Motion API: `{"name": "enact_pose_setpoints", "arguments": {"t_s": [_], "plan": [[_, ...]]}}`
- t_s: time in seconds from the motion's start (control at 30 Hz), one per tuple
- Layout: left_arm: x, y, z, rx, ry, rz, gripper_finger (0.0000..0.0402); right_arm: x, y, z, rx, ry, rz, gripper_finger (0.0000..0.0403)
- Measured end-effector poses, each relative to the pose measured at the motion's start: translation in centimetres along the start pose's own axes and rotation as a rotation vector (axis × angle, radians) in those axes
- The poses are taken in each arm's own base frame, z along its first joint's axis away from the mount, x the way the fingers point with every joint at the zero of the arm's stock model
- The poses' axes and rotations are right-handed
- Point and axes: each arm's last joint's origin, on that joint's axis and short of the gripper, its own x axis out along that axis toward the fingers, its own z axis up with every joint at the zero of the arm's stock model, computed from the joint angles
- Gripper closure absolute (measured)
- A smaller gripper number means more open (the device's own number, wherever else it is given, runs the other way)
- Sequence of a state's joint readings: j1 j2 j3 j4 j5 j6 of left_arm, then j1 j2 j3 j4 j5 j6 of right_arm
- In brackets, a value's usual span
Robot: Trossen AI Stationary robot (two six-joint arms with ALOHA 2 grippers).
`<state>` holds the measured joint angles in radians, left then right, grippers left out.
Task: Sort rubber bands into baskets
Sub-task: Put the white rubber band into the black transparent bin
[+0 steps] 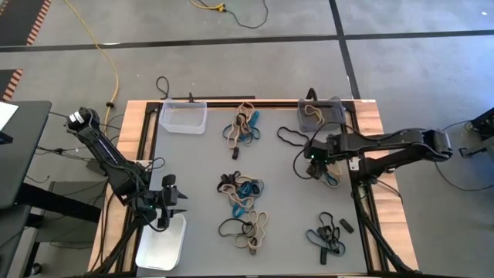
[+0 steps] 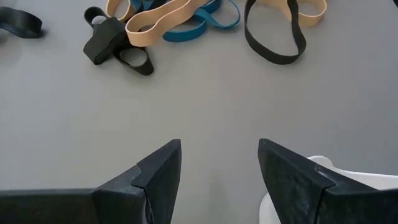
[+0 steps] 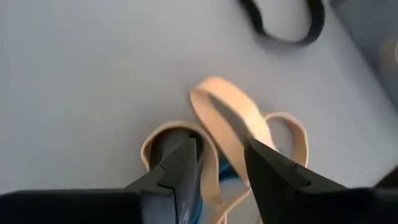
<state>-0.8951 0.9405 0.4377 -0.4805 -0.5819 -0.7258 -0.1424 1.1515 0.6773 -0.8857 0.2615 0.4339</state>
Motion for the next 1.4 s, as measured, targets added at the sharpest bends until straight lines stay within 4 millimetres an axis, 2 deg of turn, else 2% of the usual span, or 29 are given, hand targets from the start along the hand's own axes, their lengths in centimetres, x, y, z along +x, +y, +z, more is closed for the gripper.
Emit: {"name": "enact_pose_setpoints", "arguments": {"t_s": [0.2,0.53,0.63,0.7,0.87,0.9,1.17,1.4], "plan": [[0.0,0.0,0.0,0.001,0.000,0.000,0.0196,1.3,-1.0,1.4,0.004,-0.008,-0.014,0.0246],[0.0,0.0,0.0,0.000,0.000,0.000,0.0196,6.5,-1.4,2.2,-0.018,0.230,-0.082,0.0247],[0.0,0.0,0.0,0.000,0.000,0.000,0.0196,7.0,-1.4,2.4,-0.046,0.232,-0.106,0.0262],[0.0,0.0,0.0,0.000,0.000,0.000,0.0196,6.9,-1.3,2.8,-0.053,0.218,-0.106,0.0287],[0.0,0.0,0.0,0.000,0.000,0.000,0.0196,4.7,-1.5,4.6,-0.052,0.082,-0.092,0.0377],[0.0,0.0,0.0,0.000,0.000,0.000,0.0196,4.2,-1.5,4.9,-0.059,0.063,-0.079,0.0382],[0.0,0.0,0.0,0.001,0.000,0.000,0.0196,-0.7,-1.7,5.4,-0.051,-0.030,0.003,0.0376],[0.0,0.0,0.0,0.000,0.000,0.000,0.0196,-6.9,-1.6,5.2,-0.042,-0.253,0.086,0.0380]]}}
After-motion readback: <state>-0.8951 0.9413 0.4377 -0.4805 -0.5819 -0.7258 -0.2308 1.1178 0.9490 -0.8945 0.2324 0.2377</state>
